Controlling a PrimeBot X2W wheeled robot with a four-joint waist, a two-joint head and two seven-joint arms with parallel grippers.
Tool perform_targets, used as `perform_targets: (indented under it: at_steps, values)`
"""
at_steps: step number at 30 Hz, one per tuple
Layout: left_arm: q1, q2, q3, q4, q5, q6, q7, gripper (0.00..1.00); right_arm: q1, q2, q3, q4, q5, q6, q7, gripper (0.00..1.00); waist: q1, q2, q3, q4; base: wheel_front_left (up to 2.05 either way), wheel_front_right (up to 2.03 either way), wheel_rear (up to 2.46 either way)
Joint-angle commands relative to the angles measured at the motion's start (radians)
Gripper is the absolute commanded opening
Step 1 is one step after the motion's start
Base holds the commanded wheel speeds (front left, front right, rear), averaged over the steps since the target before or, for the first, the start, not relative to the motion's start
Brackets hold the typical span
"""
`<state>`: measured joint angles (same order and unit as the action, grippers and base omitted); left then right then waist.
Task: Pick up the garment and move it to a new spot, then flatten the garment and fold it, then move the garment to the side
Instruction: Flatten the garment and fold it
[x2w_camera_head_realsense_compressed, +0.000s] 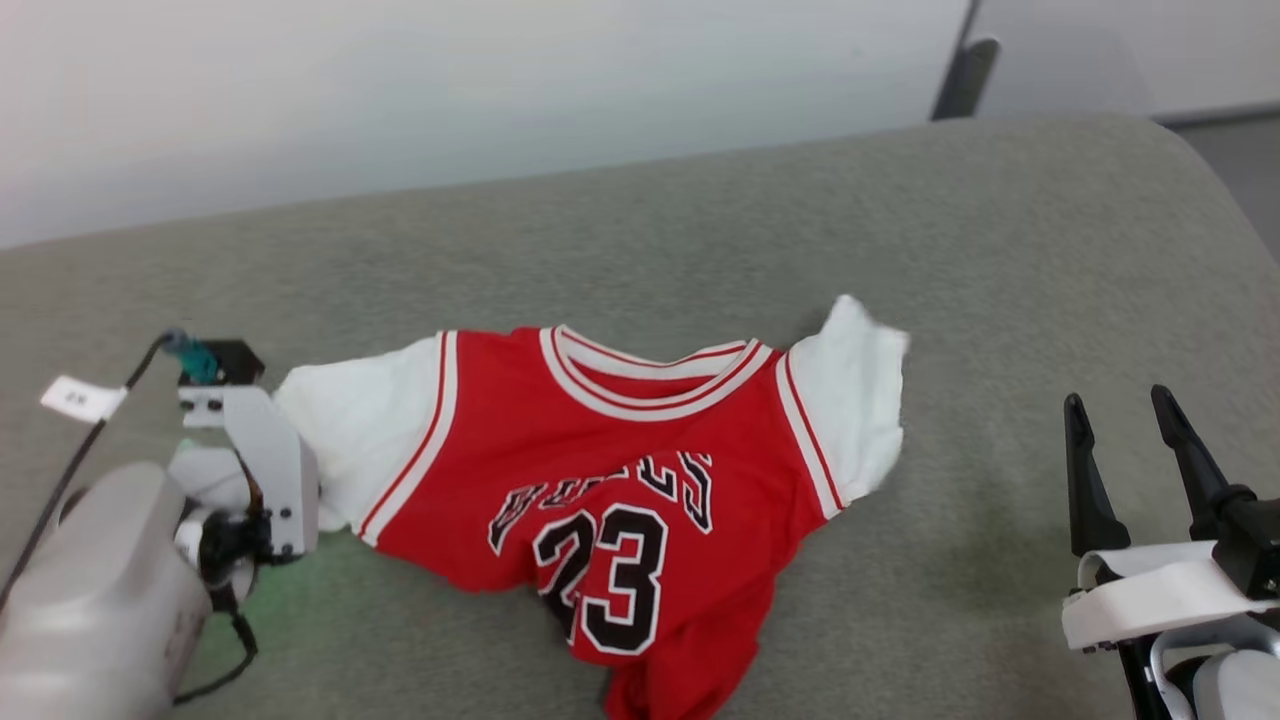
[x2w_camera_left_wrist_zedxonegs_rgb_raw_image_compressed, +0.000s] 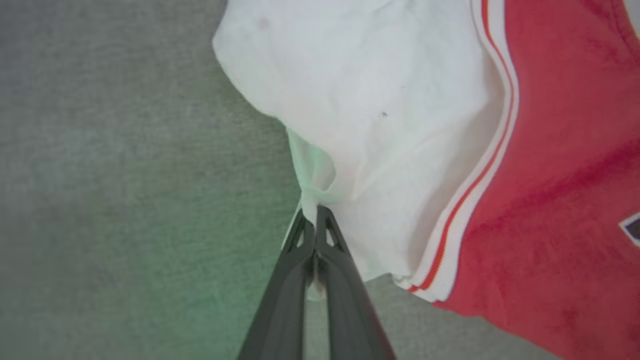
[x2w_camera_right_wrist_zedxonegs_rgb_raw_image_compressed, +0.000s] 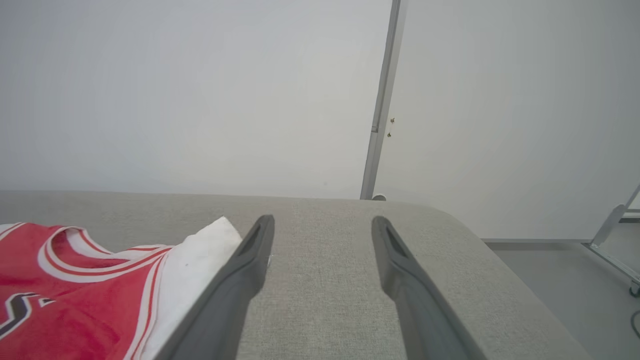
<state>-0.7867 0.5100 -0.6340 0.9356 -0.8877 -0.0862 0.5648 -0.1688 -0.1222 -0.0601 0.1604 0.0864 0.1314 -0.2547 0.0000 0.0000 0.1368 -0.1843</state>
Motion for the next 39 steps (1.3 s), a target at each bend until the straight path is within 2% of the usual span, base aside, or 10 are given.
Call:
perform_targets:
  at_steps: [1,12,17,18,19,20,21,32,39]
  values:
    - [0.022,0.007,0.005,-0.005,-0.006,0.01,-0.001,0.0,0.015,0.0,-0.005,-0.006,-0.006,-0.001,0.004,1.0,0.0,0.0,-0.036,0.046,0.0,0.0,0.0]
    - [0.196,0.09,0.004,-0.147,-0.005,0.096,-0.017,0.0,0.064,0.008,-0.005,-0.036,0.001,-0.001,0.043,1.0,0.0,0.0,-0.087,0.113,0.0,0.0,0.0]
    - [0.263,0.098,0.018,-0.226,-0.029,0.125,-0.028,0.0,0.068,0.005,0.007,-0.043,0.012,-0.001,0.058,1.0,0.0,0.0,-0.092,0.121,0.0,0.0,0.0]
    - [0.271,0.1,0.019,-0.24,-0.032,0.131,-0.029,0.04,0.068,0.004,0.012,-0.046,0.012,-0.001,0.06,1.0,0.0,0.0,-0.092,0.122,0.0,0.0,0.0]
    - [0.278,0.101,0.021,-0.253,-0.036,0.131,-0.029,0.34,0.068,0.002,0.016,-0.048,0.014,-0.001,0.062,1.0,0.0,0.0,-0.092,0.123,0.0,0.0,0.0]
    - [0.284,0.103,0.021,-0.267,-0.037,0.131,-0.034,0.72,0.067,0.001,0.018,-0.049,0.015,-0.001,0.064,1.0,0.0,0.0,-0.092,0.123,0.0,0.0,0.0]
    - [0.289,0.105,0.025,-0.277,-0.041,0.138,-0.034,1.0,0.065,0.001,0.02,-0.05,0.016,-0.001,0.066,1.0,0.0,0.0,-0.093,0.123,0.0,0.0,0.0]
    - [0.183,0.174,0.037,-0.375,-0.012,0.17,0.028,1.0,0.04,-0.021,0.066,-0.07,0.055,-0.001,0.082,1.0,0.0,0.0,-0.066,0.106,0.0,0.0,0.0]
    - [0.089,0.187,0.015,-0.296,0.032,0.129,0.023,1.0,0.008,-0.036,0.101,-0.081,0.067,-0.001,0.094,1.0,0.0,0.0,-0.019,0.066,0.0,0.0,0.0]
